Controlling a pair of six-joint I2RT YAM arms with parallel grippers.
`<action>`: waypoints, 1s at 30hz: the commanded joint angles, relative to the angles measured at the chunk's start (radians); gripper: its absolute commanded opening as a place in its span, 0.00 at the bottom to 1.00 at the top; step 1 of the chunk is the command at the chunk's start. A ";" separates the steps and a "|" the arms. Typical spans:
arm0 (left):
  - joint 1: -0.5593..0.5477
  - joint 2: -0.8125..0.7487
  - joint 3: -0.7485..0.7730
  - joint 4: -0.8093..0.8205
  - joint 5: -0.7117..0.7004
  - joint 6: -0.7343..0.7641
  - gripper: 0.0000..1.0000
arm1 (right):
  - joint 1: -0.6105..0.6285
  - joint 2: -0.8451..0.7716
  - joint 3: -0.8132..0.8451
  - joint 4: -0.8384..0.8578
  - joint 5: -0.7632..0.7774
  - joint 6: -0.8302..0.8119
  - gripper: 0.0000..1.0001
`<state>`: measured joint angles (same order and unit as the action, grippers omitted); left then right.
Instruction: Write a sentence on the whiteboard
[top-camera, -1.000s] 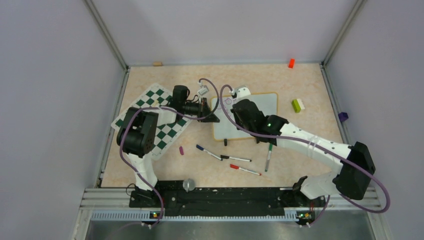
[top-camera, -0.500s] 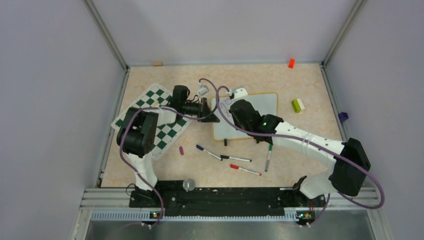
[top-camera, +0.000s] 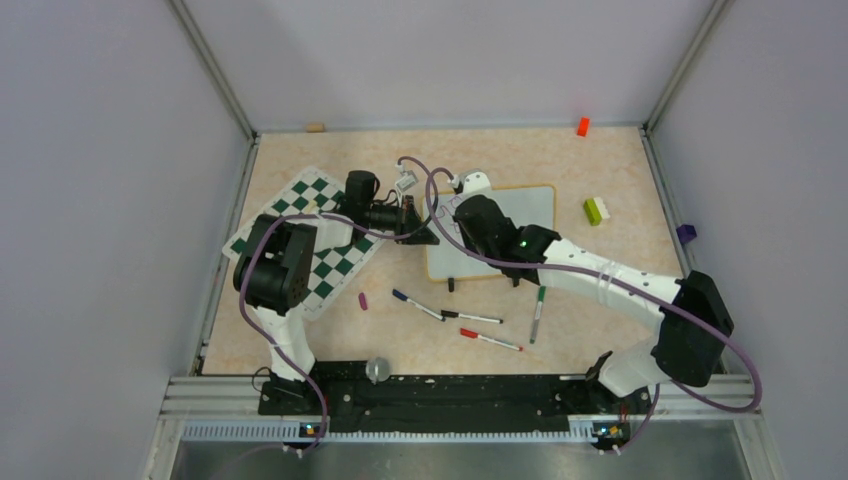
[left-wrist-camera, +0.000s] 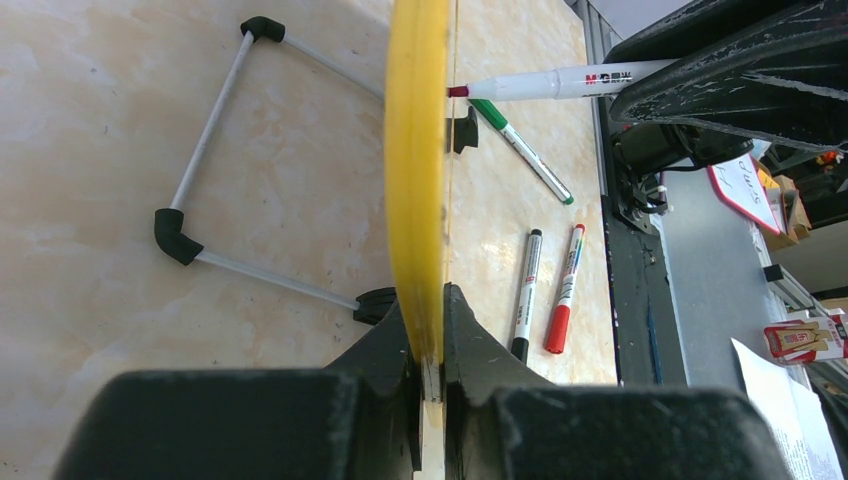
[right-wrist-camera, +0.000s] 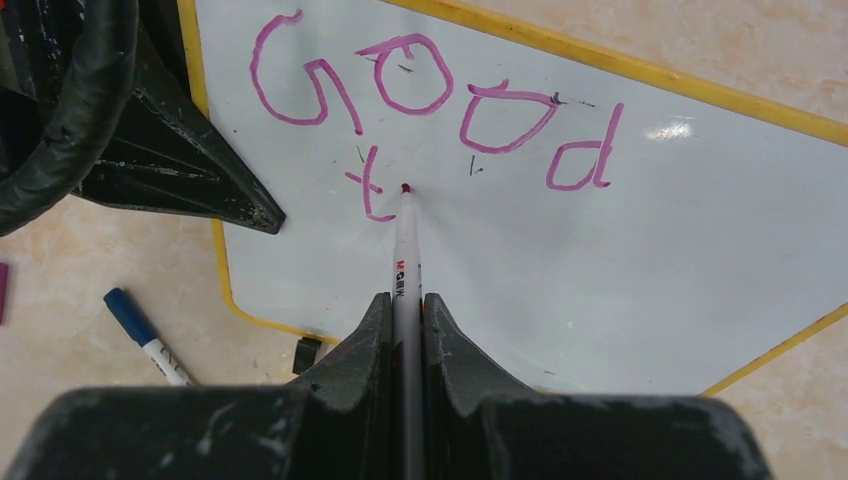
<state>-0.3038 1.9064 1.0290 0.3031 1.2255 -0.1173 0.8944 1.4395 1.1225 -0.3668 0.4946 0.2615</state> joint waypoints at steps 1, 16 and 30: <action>-0.020 -0.003 -0.001 -0.044 -0.028 0.070 0.00 | -0.005 0.009 0.036 0.012 -0.018 -0.004 0.00; -0.021 -0.001 -0.001 -0.044 -0.028 0.070 0.00 | -0.018 -0.034 0.005 -0.038 0.036 -0.002 0.00; -0.021 -0.001 -0.001 -0.045 -0.029 0.072 0.00 | -0.035 -0.004 0.061 -0.036 0.064 -0.006 0.00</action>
<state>-0.3038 1.9064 1.0298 0.3019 1.2259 -0.1169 0.8913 1.4391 1.1278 -0.4110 0.5011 0.2619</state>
